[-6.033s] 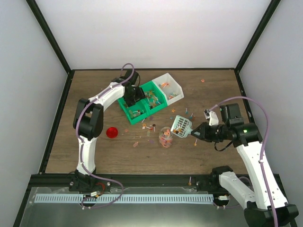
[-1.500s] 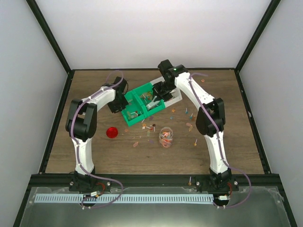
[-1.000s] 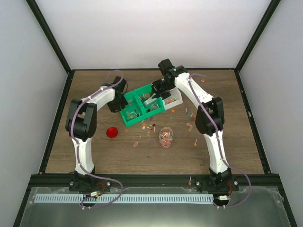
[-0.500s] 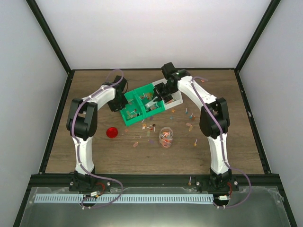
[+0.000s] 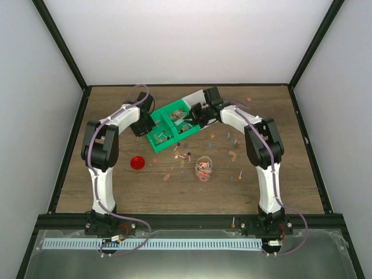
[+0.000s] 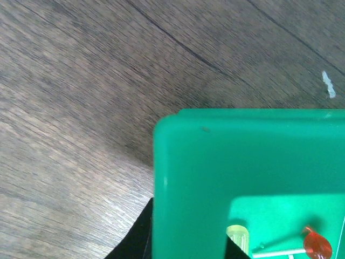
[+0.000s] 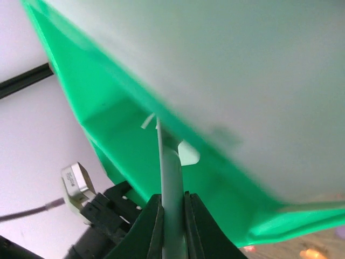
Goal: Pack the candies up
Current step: Scoop the fake candies from the storage box.
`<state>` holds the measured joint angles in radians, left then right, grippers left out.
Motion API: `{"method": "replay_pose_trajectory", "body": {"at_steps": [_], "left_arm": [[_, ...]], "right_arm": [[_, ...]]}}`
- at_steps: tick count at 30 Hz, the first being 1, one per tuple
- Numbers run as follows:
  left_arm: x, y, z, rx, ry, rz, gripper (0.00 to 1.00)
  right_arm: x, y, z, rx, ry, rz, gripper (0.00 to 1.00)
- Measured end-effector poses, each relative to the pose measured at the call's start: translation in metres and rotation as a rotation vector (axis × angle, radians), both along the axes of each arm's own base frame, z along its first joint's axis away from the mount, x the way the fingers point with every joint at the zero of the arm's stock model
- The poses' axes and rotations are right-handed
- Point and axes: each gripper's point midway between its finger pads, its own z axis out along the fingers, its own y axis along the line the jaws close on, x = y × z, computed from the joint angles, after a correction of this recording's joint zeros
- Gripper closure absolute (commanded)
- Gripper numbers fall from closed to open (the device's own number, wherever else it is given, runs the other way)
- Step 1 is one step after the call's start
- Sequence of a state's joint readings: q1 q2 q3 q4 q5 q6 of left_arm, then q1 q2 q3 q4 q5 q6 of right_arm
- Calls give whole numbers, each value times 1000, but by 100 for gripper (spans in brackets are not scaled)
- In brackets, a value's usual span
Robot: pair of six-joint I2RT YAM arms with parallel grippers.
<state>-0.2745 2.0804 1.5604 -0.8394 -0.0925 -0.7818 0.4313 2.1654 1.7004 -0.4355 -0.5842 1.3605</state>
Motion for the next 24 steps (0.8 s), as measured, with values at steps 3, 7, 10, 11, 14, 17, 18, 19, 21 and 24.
{"method": "replay_pose_trajectory", "body": {"at_steps": [3, 7, 10, 11, 14, 17, 18, 19, 21, 24], "left_arm": [[1, 4, 0, -2, -2, 19, 96], [2, 5, 0, -3, -2, 37, 96], [3, 7, -1, -3, -2, 49, 96], [3, 8, 0, -4, -2, 54, 96], [4, 9, 0, -7, -3, 69, 96], [4, 10, 0, -9, -2, 74, 96], [5, 10, -1, -11, -2, 76, 96], [5, 10, 0, -15, -1, 77, 96], [5, 11, 0, -19, 0, 77, 96], [5, 11, 0, -21, 2, 73, 96]], "right_arm": [[-4, 1, -14, 68, -63, 41, 99], [0, 4, -13, 143, -168, 83, 99], [2, 6, -17, 188, -216, 96, 99], [3, 7, -18, 200, -230, 100, 99], [7, 9, -18, 218, -267, 113, 99], [8, 9, -15, 233, -291, 119, 99], [7, 9, -15, 241, -303, 120, 99], [6, 8, -15, 250, -311, 121, 99], [2, 5, -18, 273, -328, 121, 99], [-2, 3, -17, 294, -352, 121, 99]]}}
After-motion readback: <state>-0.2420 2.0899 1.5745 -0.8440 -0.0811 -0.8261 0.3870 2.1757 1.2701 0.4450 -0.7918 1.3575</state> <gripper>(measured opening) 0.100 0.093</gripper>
